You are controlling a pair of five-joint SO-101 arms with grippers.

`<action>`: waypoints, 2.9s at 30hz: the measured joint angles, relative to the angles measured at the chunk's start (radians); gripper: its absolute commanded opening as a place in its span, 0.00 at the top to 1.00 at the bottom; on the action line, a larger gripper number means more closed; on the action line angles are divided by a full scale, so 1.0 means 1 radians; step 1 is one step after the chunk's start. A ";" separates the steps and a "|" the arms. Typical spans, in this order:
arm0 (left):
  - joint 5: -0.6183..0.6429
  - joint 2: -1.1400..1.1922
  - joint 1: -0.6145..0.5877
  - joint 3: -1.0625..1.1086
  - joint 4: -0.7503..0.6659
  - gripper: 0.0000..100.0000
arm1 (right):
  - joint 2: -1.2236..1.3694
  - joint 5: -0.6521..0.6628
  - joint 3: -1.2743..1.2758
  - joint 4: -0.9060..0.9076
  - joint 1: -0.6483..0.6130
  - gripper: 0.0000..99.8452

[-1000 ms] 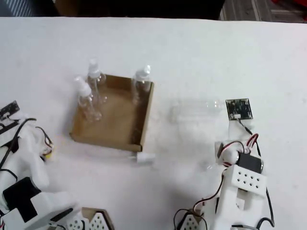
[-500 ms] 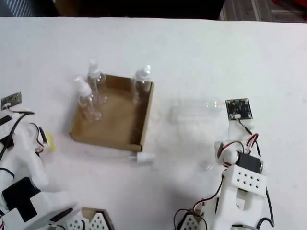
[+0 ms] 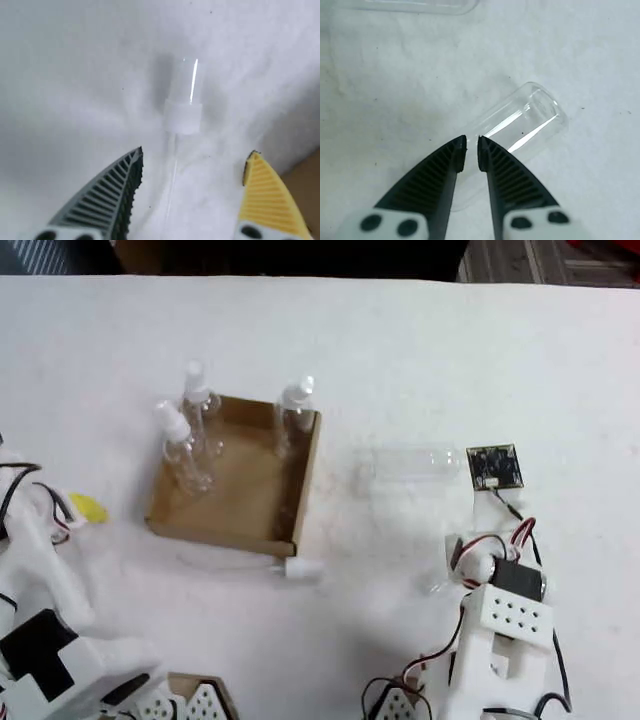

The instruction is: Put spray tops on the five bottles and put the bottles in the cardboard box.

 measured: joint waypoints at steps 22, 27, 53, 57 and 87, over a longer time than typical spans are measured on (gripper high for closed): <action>0.011 0.318 0.026 -0.201 -0.028 0.83 | 0.000 0.000 0.003 0.000 0.000 0.98; 0.011 0.353 0.078 -0.204 -0.052 0.86 | 0.000 0.000 0.003 0.000 0.000 0.98; 0.012 0.132 0.252 0.060 -0.133 0.98 | -0.112 0.002 -0.290 0.339 0.269 0.98; -0.031 0.117 0.252 0.075 -0.153 0.98 | -0.112 0.118 -0.390 0.364 0.281 0.98; -0.068 0.117 0.252 0.078 -0.160 0.98 | 0.158 1.708 -0.397 0.396 0.094 0.67</action>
